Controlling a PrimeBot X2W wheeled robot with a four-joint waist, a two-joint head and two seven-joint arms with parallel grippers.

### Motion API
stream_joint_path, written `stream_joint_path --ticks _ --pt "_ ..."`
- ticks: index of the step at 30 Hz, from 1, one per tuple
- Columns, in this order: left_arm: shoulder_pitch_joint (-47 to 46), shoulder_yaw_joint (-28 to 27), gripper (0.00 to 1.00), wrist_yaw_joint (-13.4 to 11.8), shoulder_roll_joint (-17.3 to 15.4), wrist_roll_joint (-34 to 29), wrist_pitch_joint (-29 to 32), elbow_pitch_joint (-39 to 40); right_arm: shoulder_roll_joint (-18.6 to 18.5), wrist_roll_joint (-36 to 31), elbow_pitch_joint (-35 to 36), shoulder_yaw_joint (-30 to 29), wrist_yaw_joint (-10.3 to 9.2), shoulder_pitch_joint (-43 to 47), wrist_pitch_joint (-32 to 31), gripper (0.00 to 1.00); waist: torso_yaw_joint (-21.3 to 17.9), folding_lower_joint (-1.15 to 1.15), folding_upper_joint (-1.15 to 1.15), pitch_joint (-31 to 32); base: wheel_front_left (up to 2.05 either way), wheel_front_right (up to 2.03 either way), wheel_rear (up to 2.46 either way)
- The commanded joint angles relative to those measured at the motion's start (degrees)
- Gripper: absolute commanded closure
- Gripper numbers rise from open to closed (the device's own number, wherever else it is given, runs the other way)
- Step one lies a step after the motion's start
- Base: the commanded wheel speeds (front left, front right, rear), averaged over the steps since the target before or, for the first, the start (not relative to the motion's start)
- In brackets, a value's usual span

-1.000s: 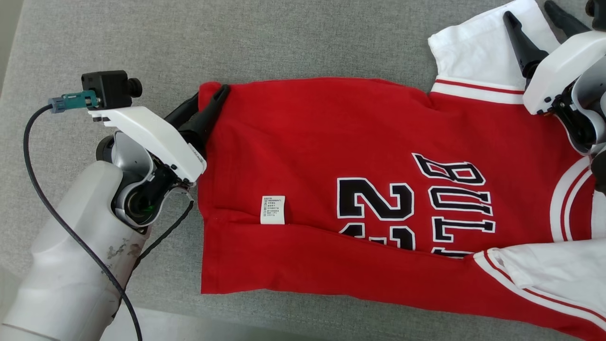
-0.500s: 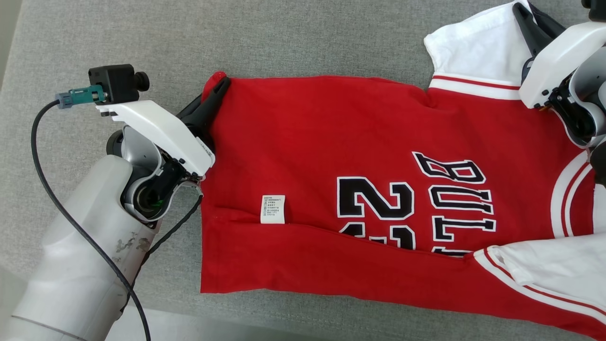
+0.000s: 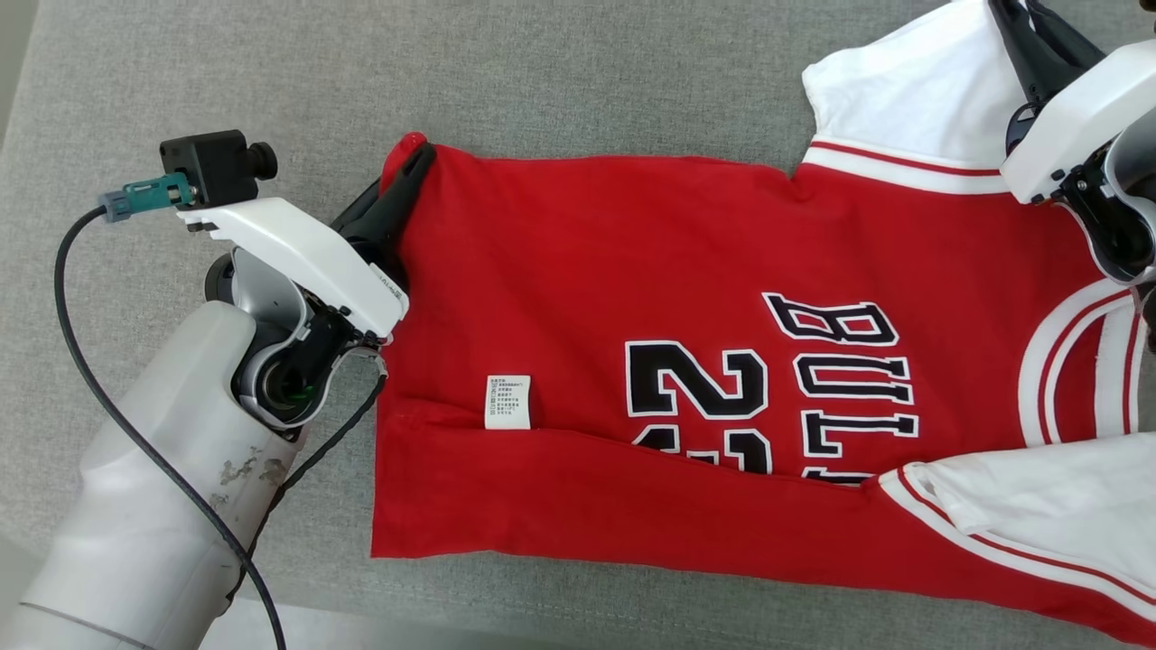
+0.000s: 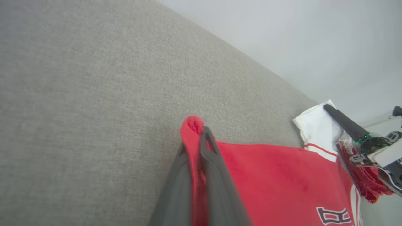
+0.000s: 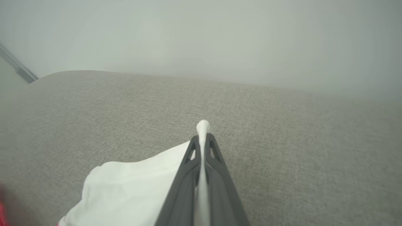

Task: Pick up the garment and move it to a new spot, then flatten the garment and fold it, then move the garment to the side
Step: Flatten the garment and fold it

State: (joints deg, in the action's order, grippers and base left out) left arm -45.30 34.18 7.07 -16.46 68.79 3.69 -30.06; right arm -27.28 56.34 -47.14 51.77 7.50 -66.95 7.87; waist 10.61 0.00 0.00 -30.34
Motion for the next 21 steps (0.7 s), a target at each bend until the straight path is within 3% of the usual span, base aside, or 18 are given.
stream_joint_path --ticks 1,12,21 --pt "-1.75 -1.67 1.0 0.41 -2.8 0.67 -0.9 0.94 -1.13 1.21 1.9 0.85 -0.01 1.77 0.62 1.0 -0.28 0.0 0.0 0.49 0.0 0.0 0.0" --pt "-0.19 -0.09 1.0 0.41 -4.3 0.39 -7.0 1.66 -6.06 4.61 10.12 5.72 -0.01 3.23 3.08 1.0 -1.32 0.0 0.0 3.52 0.0 0.0 0.0" --pt "5.45 0.91 1.0 0.41 -7.08 -1.29 -12.72 4.78 -12.97 5.42 18.66 7.21 -0.01 8.78 6.54 1.0 -1.83 0.0 0.0 5.73 0.0 0.0 0.0"
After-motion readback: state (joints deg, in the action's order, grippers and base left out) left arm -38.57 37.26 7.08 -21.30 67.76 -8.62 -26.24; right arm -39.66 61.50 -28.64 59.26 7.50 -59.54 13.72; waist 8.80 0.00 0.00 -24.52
